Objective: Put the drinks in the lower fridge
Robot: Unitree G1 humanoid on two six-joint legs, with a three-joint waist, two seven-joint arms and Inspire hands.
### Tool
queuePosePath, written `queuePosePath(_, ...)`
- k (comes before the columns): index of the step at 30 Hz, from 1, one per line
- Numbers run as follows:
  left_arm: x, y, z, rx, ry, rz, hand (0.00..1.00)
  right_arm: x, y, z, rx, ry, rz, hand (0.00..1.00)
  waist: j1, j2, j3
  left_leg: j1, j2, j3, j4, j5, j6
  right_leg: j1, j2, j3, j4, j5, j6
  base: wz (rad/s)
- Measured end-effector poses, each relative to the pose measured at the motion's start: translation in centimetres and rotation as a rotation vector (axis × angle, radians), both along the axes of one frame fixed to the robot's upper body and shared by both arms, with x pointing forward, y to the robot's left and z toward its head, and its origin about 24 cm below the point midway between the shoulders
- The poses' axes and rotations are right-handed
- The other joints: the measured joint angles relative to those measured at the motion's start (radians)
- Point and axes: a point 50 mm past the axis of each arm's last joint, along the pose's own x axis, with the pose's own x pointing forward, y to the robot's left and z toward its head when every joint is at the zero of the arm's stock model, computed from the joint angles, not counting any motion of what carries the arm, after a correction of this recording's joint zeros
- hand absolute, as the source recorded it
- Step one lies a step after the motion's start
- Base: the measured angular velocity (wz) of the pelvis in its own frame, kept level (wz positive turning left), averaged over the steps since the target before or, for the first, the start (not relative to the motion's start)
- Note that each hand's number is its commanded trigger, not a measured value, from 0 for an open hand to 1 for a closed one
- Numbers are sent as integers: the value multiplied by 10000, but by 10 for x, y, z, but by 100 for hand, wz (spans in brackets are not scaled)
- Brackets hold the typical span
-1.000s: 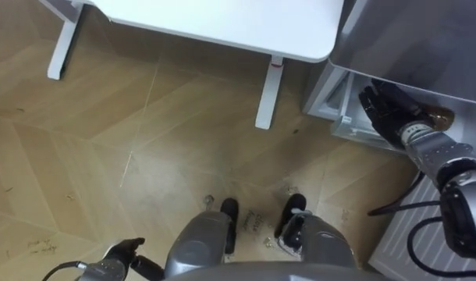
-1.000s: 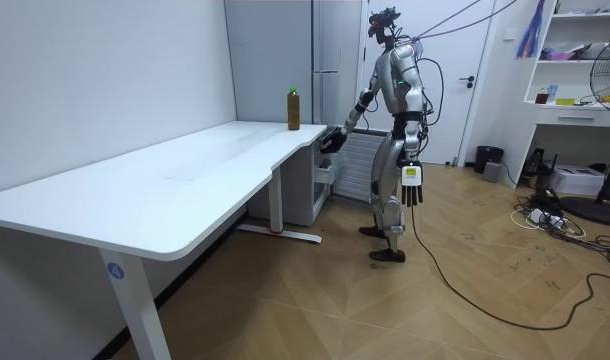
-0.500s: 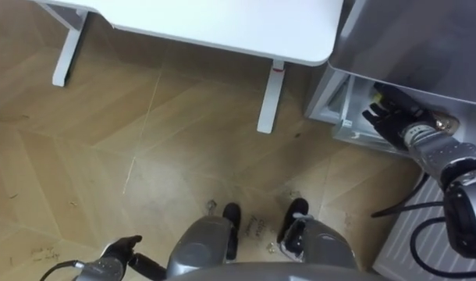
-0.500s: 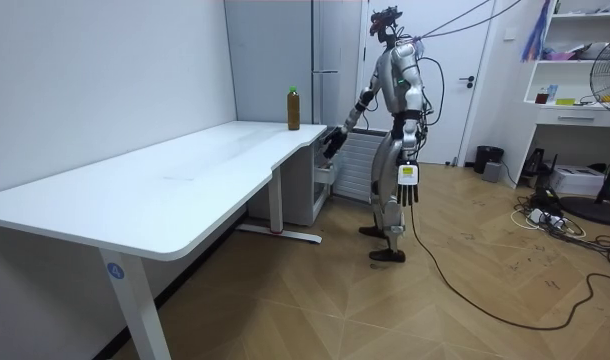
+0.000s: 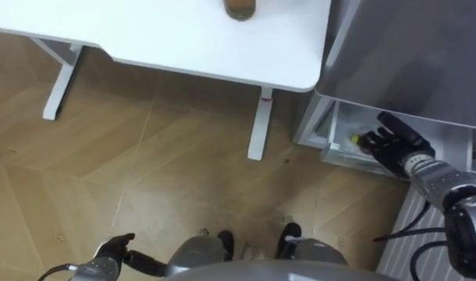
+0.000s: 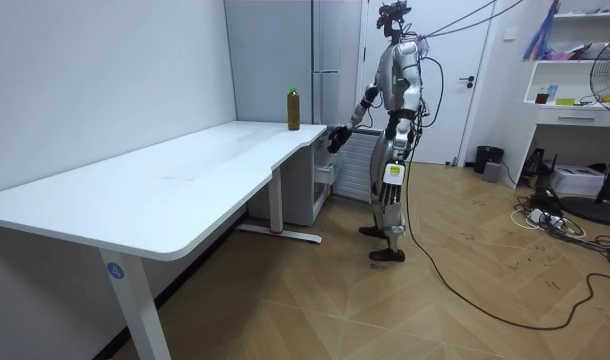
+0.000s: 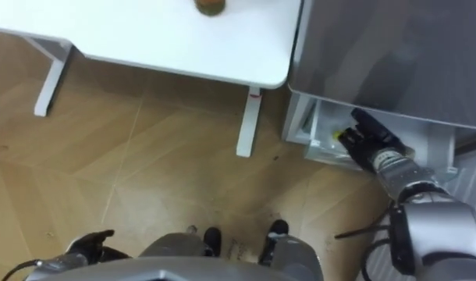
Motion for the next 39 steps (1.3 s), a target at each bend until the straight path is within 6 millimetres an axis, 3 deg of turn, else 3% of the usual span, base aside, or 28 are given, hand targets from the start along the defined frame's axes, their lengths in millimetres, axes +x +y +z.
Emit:
queuePosePath(1,-3,1,0,54,-64,145,0,-11,2,-7,4,215,53,0,16,-73,-69,180,19,35,-121,1,1,161,42,29,-85,9,17,0)
queuePosePath(4,-9,0,-2,210,-163,692,0,-43,11,-27,139,934,52,0,-16,-216,-137,678,93,159,-339,-17,8,682,181,141,-409,39,51,-10)
queuePosePath(11,-9,-9,-4,122,-674,1260,0,-97,27,-52,-402,2807,1450,0,-269,-151,-72,1179,169,379,-681,-54,0,1018,322,255,-607,63,63,-10)
queuePosePath(13,-9,-11,-4,218,-836,1259,0,-111,31,-57,-876,3471,2315,0,-270,-79,-9,1325,162,400,-759,-57,1,1110,325,292,-607,58,70,-10)
queuePosePath(17,-6,-11,-3,387,-1188,1355,0,-115,42,-62,-1597,3964,3451,0,-272,-62,13,1441,185,501,-850,-127,-1,1106,413,586,-607,45,87,-16)
queuePosePath(23,-14,-11,-4,422,-1170,1445,0,-125,44,-65,-2172,4317,3964,0,-457,-109,6,1559,185,545,-862,-164,4,1198,423,615,-612,11,121,-3)
queuePosePath(31,-33,-9,-6,633,-842,1738,0,-167,45,-71,-3043,5606,5716,0,-634,-156,-35,1947,248,558,-835,-399,22,1628,553,803,-779,-50,166,-5)
queuePosePath(39,-34,-12,-7,550,-727,2070,0,-171,46,-72,-3262,5750,6053,0,-750,-148,-20,2167,290,606,-861,-439,1,1715,650,1072,-796,-49,162,-9)
